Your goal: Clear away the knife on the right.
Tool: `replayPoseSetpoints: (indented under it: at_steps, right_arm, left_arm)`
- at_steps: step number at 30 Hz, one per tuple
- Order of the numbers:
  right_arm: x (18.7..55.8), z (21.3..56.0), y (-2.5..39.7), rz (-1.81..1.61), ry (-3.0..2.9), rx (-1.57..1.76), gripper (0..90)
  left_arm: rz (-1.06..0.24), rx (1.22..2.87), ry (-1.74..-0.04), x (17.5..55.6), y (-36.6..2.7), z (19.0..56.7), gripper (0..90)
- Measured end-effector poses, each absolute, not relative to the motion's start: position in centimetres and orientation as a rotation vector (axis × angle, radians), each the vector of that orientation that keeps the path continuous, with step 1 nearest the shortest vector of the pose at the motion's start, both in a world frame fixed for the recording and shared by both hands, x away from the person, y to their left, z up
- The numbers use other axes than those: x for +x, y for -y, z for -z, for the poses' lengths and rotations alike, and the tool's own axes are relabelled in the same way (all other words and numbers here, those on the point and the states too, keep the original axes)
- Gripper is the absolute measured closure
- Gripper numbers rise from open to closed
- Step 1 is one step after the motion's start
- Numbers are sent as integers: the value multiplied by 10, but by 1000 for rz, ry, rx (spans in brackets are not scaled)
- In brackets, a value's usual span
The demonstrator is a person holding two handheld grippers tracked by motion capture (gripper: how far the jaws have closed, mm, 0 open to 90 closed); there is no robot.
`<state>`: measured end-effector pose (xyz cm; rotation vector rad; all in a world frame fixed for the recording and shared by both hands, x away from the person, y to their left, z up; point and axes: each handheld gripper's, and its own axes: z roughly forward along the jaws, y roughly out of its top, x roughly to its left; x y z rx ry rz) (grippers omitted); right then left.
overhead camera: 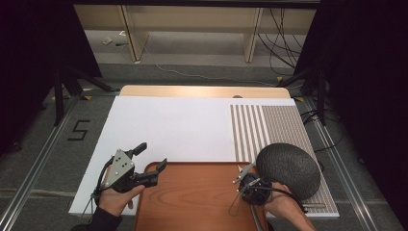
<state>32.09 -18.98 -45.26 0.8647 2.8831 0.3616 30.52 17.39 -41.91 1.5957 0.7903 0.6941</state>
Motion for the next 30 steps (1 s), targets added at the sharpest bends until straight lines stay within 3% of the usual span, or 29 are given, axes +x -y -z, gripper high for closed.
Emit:
replayPoseSetpoints:
  at_steps: [10,22,30]
  right_arm:
    - [322,452,200,-377,-2900,911,900]
    - [331,437,221,-786,-2858,1091,511]
    - [334,428,229,-1001,-2817,1224,343]
  left_arm:
    - [-693,1596,-788,305,-174,419,172]
    - [-692,1594,-785,305,-173,419,176]
    - [-692,1593,-785,305,-174,418,177]
